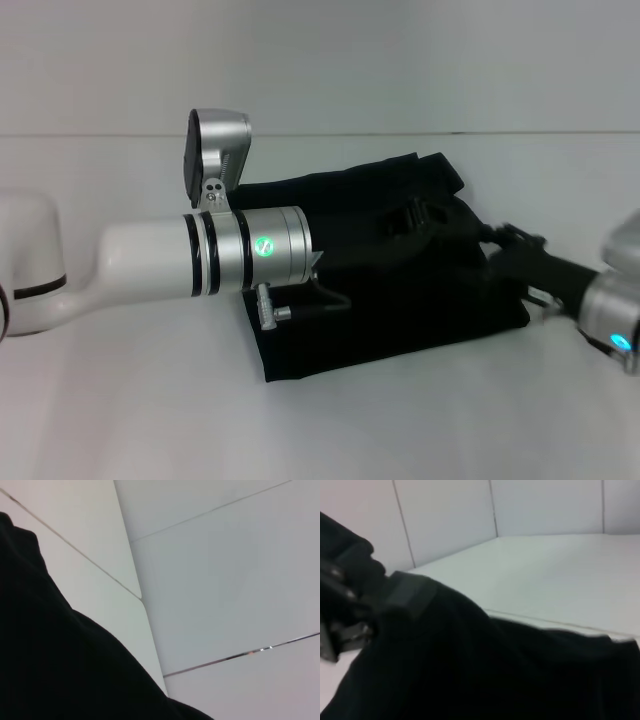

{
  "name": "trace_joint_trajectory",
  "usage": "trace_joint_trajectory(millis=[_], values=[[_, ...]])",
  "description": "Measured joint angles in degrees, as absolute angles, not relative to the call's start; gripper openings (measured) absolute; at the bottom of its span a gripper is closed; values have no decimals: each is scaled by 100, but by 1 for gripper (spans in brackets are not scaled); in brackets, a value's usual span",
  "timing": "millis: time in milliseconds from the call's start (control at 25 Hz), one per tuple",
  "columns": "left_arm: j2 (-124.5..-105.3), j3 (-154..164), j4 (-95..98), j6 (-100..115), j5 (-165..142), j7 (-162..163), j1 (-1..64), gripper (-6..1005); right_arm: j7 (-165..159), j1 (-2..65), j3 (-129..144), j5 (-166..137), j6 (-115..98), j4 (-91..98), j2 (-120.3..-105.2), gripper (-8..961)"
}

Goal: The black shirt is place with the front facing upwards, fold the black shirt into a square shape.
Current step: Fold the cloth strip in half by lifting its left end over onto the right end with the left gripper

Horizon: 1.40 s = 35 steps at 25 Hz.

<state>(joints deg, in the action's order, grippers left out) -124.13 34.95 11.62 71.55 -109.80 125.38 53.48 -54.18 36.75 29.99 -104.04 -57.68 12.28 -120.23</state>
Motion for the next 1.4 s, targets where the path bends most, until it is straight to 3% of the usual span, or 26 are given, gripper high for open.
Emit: trace_joint_trajectory(millis=[280,520,1040,1360,1400], values=[[-12430,3512,1135,7189,-10977,12492,5286,79,-5336,4331,2969,-9764,-4899,1024,-12042,944],[-12449,3530,1058,7043,-10998,12396,5304,83,-5020,4485,2964,-9075,-4796,1056,-12039,944],[-12480,3502,293,6269,-10982,11862,5606,93,-4894,4273,2953,-8286,-4284,1073,-12006,944],[-12480,3486,209,7041,-10771,11426,5669,99,-4904,3881,2952,-7599,-4333,1106,-11977,944],[-12480,3492,209,7138,-10775,11422,5682,141,-4917,3851,2953,-7548,-4335,1106,-11979,944]])
